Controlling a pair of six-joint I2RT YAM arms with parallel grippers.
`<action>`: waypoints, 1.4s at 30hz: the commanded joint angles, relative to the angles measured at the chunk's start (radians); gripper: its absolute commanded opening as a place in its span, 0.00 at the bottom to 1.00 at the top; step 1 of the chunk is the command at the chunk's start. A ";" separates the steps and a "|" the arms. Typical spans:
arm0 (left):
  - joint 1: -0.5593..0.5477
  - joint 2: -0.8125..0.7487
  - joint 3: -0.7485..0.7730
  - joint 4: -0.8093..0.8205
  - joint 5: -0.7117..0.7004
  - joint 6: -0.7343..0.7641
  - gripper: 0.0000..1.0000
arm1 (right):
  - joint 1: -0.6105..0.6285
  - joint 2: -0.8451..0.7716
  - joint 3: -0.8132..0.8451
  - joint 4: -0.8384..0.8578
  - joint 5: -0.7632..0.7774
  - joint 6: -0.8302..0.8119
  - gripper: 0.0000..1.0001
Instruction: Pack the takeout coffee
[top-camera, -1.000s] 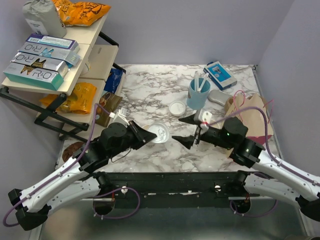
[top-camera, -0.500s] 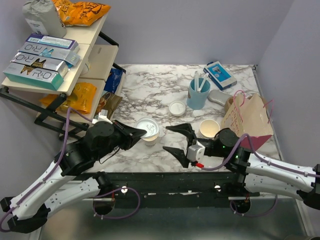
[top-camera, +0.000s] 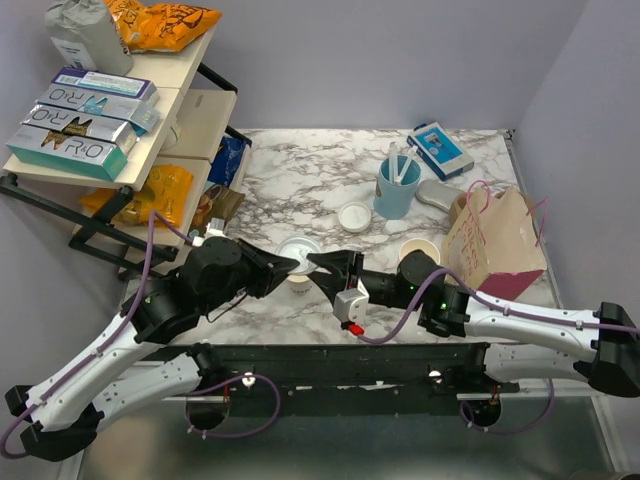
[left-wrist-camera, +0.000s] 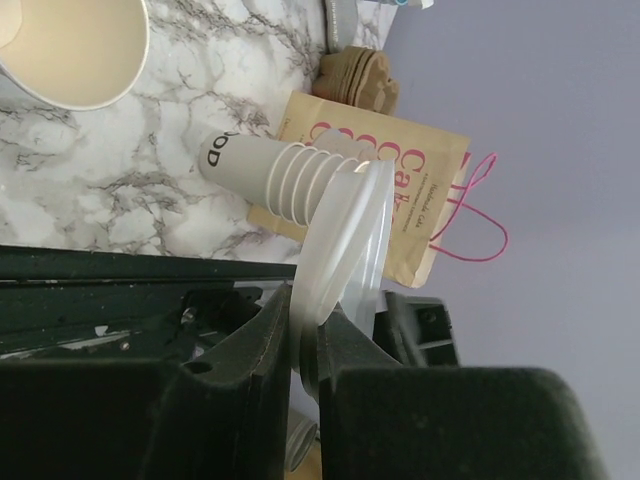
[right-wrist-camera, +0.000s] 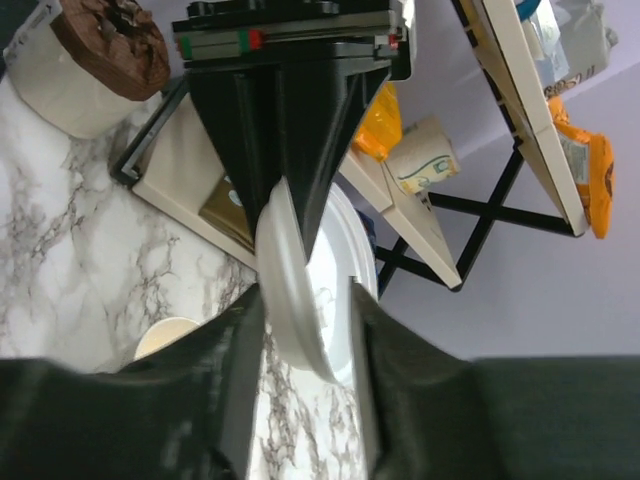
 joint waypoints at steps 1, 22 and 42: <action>0.004 -0.020 0.003 0.012 0.023 -0.011 0.05 | 0.008 0.030 0.043 0.038 0.032 0.002 0.33; 0.005 0.030 0.078 0.156 0.094 0.444 0.99 | 0.007 -0.039 0.059 -0.176 -0.092 0.544 0.04; 0.005 -0.163 -0.043 0.029 -0.037 0.629 0.99 | -0.239 0.038 0.156 -0.313 -0.178 1.506 0.05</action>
